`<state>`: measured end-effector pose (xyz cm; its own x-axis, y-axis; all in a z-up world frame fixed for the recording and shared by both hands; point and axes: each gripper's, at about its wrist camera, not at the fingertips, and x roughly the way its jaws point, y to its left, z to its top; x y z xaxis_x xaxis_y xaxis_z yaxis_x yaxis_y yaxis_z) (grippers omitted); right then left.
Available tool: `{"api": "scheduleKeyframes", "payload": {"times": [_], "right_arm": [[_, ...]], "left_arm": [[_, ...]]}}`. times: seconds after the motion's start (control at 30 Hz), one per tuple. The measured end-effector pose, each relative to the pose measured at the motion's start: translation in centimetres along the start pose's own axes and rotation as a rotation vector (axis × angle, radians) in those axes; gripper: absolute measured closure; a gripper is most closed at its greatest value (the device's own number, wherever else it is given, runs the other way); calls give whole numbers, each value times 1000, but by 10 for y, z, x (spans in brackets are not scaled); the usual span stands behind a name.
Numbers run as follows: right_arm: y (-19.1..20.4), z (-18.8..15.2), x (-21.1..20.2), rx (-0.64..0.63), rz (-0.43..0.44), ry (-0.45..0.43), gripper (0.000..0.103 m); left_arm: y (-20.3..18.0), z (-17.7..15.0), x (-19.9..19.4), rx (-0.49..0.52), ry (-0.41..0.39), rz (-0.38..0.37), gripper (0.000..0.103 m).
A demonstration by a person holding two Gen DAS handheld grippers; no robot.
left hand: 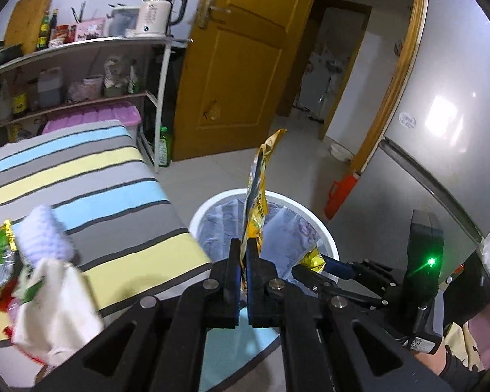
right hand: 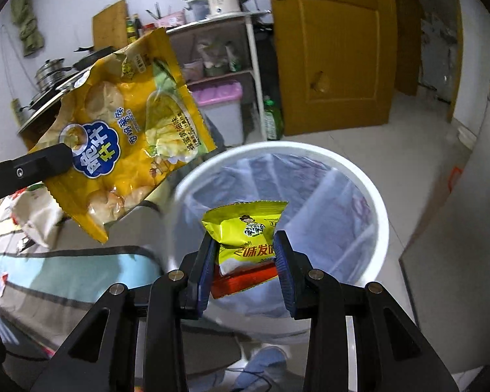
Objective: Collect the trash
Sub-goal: 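Carry both packets over the wastebasket and open both grippers to drop them, then move both grippers back over the table toward the clear cup and white cloth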
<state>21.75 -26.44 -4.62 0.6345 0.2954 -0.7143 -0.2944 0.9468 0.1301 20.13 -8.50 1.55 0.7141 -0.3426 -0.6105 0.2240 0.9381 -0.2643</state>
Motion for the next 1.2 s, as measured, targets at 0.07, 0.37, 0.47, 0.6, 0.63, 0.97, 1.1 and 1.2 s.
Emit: {"api": "scheduleKeyframes", "payload": {"times": [0.07, 0.37, 0.47, 0.6, 0.63, 0.97, 1.1, 1.2], "right_arm": [[-6, -1, 6, 13, -2, 16, 66], [-23, -7, 26, 47, -9, 66, 54], [-26, -10, 27, 55, -6, 66, 49], [-28, -11, 27, 58, -6, 62, 49], [-28, -10, 26, 59, -8, 57, 49], [-17, -8, -14, 49, -12, -34, 49], [-3, -8, -35, 32, 19, -79, 49], [11, -8, -47, 11, 40, -95, 49]], "left_arm": [[-3, 2, 10, 1, 17, -7, 100], [-12, -1, 41, -4, 82, -3, 99], [-9, 0, 46, -5, 100, 8, 98], [-6, 0, 49, -9, 109, 16, 91], [-5, 0, 48, -11, 106, 16, 91], [8, -4, 16, -46, 43, 45, 86], [11, -10, -7, -48, 4, 60, 78], [11, -17, -26, -39, -27, 74, 78]]}}
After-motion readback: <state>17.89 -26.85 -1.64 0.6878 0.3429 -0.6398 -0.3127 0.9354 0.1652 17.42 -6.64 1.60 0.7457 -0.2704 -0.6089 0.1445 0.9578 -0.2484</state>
